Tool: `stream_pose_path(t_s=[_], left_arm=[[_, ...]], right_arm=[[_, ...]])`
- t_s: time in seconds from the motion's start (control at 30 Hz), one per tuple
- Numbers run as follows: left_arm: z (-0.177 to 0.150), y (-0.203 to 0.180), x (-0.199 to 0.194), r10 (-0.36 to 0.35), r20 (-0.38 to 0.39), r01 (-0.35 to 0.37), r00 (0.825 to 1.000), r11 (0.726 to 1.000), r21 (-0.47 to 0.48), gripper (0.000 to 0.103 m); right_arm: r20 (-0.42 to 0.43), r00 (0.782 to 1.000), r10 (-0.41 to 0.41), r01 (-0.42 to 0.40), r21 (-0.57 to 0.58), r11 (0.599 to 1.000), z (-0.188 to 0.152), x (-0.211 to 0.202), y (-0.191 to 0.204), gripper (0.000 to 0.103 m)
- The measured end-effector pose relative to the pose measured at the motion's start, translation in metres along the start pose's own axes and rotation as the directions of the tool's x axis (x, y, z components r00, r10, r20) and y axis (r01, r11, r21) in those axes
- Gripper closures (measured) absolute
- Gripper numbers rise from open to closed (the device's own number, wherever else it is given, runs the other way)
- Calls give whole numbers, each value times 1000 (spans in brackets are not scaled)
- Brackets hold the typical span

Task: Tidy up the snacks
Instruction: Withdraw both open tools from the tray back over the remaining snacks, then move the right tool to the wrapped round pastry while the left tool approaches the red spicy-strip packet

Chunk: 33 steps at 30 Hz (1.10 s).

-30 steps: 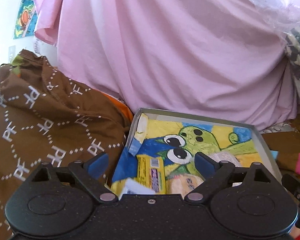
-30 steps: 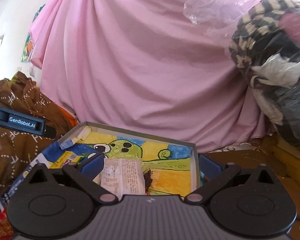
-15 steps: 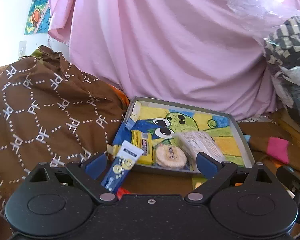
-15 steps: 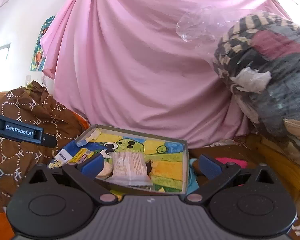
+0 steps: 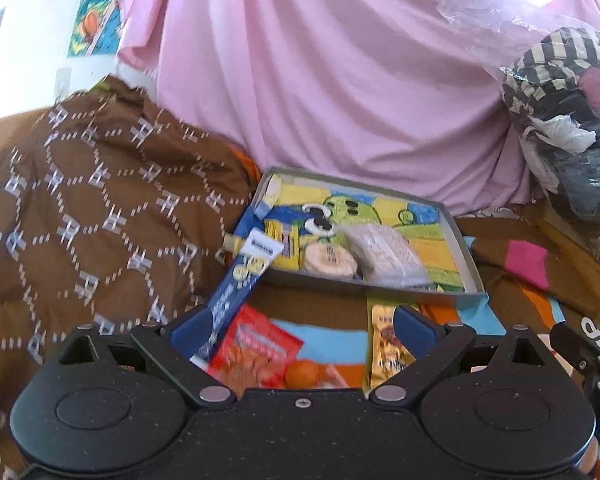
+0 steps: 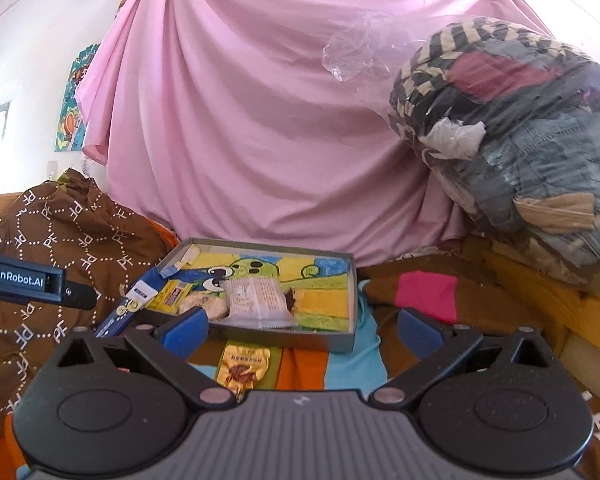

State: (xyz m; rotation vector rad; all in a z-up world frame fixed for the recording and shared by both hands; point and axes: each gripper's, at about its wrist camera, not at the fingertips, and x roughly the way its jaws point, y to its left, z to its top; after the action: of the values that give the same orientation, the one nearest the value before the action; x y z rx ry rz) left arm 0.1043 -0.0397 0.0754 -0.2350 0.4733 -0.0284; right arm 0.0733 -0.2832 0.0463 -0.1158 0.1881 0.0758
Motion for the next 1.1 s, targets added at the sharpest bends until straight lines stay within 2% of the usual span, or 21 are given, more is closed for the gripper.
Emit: stream_pose_path(t_s=[0.17, 0.37, 0.57, 0.83, 1.1], left_arm=[[-19, 6, -9, 28, -36, -28, 999, 999, -14, 6], [-42, 10, -14, 49, -99, -47, 994, 999, 22, 6], [-64, 15, -11, 81, -183, -67, 980, 995, 78, 6], [-84, 25, -7, 115, -267, -96, 957, 992, 84, 6], [-94, 35, -5, 137, -313, -120, 940, 990, 71, 6]], right_arm=[[-25, 1000, 5, -4, 19, 1000, -9, -14, 0, 0], [-66, 998, 16, -14, 40, 999, -20, -26, 1, 0], [-126, 991, 39, -35, 31, 999, -38, -35, 5, 0], [-243, 967, 73, -64, 44, 997, -62, -32, 17, 0], [-286, 953, 103, -101, 19, 995, -73, -31, 30, 0]])
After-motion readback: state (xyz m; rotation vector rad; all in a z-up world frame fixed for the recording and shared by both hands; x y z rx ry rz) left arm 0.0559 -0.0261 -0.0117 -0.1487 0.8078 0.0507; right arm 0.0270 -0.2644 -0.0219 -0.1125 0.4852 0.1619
